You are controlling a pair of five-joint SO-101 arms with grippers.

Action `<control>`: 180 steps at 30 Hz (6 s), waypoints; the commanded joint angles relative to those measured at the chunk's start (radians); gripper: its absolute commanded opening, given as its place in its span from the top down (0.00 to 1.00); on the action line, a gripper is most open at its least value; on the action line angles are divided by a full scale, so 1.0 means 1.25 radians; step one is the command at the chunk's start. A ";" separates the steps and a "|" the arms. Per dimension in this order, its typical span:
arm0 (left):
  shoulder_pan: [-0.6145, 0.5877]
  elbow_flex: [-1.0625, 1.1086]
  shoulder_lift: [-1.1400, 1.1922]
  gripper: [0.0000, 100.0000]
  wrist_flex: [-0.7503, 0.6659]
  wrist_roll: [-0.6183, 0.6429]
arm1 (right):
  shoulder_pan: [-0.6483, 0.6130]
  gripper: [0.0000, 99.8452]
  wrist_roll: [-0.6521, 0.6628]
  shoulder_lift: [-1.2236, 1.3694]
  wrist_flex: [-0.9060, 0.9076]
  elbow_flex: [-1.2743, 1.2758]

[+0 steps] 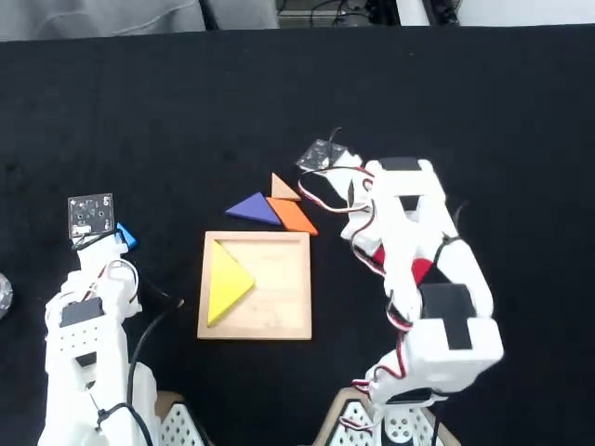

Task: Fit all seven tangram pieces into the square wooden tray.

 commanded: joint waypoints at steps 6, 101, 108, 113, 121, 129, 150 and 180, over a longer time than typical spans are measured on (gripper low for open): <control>-0.002 -0.004 -0.010 0.97 -0.007 -0.005 | 0.069 0.84 0.053 -0.215 0.130 0.015; -0.001 -0.004 -0.010 0.97 0.009 -0.005 | 0.016 0.99 0.032 0.060 -0.026 -0.133; -0.001 -0.004 -0.010 0.97 0.009 -0.005 | 0.000 0.99 0.028 0.013 0.085 -0.148; -0.001 -0.006 -0.010 0.97 0.009 -0.005 | -0.015 0.99 0.164 -0.073 -0.016 -0.050; -0.001 -0.006 -0.010 0.97 0.009 -0.005 | -0.087 0.80 0.177 -0.082 -0.177 0.141; -0.001 -0.006 -0.010 0.97 0.007 -0.005 | -0.043 0.66 0.313 -0.080 -0.144 0.153; -0.001 -0.006 -0.010 0.97 0.005 -0.005 | -0.010 0.66 0.342 0.091 -0.149 -0.080; -0.001 -0.006 -0.010 0.97 0.005 -0.005 | -0.038 0.66 0.341 0.398 0.110 -0.465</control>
